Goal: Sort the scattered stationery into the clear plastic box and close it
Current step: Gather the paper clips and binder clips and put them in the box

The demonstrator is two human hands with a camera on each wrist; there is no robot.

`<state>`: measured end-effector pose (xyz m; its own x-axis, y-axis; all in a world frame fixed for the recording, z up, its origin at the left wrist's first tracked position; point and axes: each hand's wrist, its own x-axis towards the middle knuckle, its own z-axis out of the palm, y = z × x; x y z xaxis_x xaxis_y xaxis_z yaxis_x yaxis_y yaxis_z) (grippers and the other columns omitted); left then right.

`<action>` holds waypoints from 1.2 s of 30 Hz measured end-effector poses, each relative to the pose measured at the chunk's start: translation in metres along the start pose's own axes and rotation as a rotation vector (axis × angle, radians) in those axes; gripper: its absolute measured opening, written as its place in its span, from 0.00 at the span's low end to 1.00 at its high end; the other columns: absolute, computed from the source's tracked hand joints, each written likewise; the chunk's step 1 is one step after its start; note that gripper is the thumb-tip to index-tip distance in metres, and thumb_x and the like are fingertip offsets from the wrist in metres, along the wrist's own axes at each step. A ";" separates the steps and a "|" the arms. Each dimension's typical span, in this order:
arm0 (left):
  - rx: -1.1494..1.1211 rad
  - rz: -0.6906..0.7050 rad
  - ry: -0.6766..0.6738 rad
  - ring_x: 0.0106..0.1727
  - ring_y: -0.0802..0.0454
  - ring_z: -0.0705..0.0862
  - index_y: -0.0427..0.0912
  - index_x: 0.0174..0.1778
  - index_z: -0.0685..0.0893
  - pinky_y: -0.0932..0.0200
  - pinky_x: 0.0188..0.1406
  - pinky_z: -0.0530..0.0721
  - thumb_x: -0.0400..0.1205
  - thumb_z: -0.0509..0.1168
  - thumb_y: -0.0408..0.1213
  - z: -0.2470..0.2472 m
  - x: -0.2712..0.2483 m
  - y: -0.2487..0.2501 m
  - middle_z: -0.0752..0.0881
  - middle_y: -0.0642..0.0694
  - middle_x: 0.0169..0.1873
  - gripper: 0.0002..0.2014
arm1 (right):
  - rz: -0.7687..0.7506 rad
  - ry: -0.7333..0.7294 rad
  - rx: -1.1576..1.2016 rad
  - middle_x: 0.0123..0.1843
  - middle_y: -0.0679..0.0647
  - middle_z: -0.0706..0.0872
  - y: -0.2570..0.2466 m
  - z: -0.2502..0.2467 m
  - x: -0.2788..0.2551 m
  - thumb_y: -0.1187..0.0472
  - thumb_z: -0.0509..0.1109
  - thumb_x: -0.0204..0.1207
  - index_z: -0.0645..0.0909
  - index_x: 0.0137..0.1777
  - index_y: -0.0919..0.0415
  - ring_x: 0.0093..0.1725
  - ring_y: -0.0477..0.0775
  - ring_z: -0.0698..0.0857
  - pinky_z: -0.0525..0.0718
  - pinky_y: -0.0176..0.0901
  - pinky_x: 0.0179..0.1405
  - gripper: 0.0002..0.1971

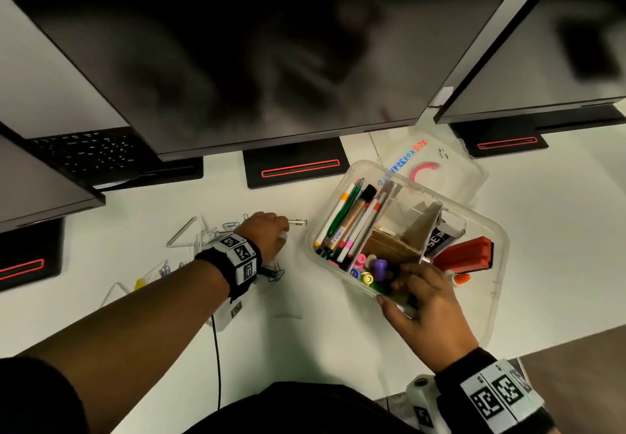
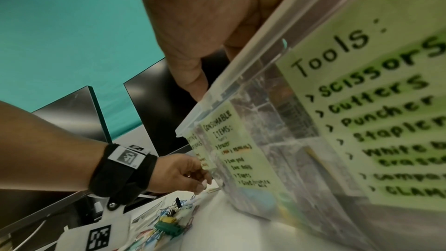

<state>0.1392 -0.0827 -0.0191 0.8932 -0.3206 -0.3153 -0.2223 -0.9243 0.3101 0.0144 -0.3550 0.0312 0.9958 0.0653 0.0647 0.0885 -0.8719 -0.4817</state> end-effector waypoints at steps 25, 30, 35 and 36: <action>-0.235 -0.626 0.009 0.60 0.45 0.82 0.45 0.61 0.81 0.57 0.60 0.78 0.80 0.60 0.36 0.004 -0.209 -0.182 0.82 0.43 0.59 0.14 | 0.206 -0.714 -0.333 0.67 0.63 0.71 -0.115 0.120 0.039 0.49 0.72 0.71 0.62 0.72 0.60 0.65 0.64 0.79 0.80 0.51 0.62 0.34; -0.306 -0.682 0.008 0.58 0.46 0.82 0.46 0.63 0.78 0.55 0.60 0.80 0.78 0.61 0.35 0.015 -0.218 -0.188 0.83 0.45 0.59 0.16 | 0.206 -0.681 -0.239 0.65 0.64 0.78 -0.125 0.136 0.040 0.52 0.71 0.73 0.67 0.70 0.63 0.64 0.63 0.79 0.77 0.45 0.60 0.29; -0.407 -0.743 0.075 0.57 0.43 0.83 0.44 0.70 0.72 0.53 0.59 0.80 0.79 0.63 0.36 0.018 -0.210 -0.183 0.84 0.43 0.56 0.22 | 0.101 -0.633 -0.107 0.60 0.61 0.83 -0.146 0.146 0.045 0.59 0.71 0.74 0.74 0.65 0.63 0.61 0.60 0.81 0.72 0.37 0.50 0.21; -0.411 -0.739 0.072 0.58 0.43 0.83 0.43 0.71 0.71 0.53 0.60 0.80 0.79 0.63 0.37 0.018 -0.206 -0.180 0.84 0.42 0.57 0.23 | 0.092 -0.621 -0.069 0.60 0.60 0.83 -0.148 0.146 0.045 0.59 0.71 0.73 0.75 0.64 0.62 0.60 0.59 0.81 0.70 0.34 0.47 0.20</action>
<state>-0.0118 0.1458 -0.0259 0.7787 0.3629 -0.5118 0.5756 -0.7378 0.3526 0.0502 -0.1522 -0.0217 0.8298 0.2402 -0.5037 0.0210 -0.9154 -0.4020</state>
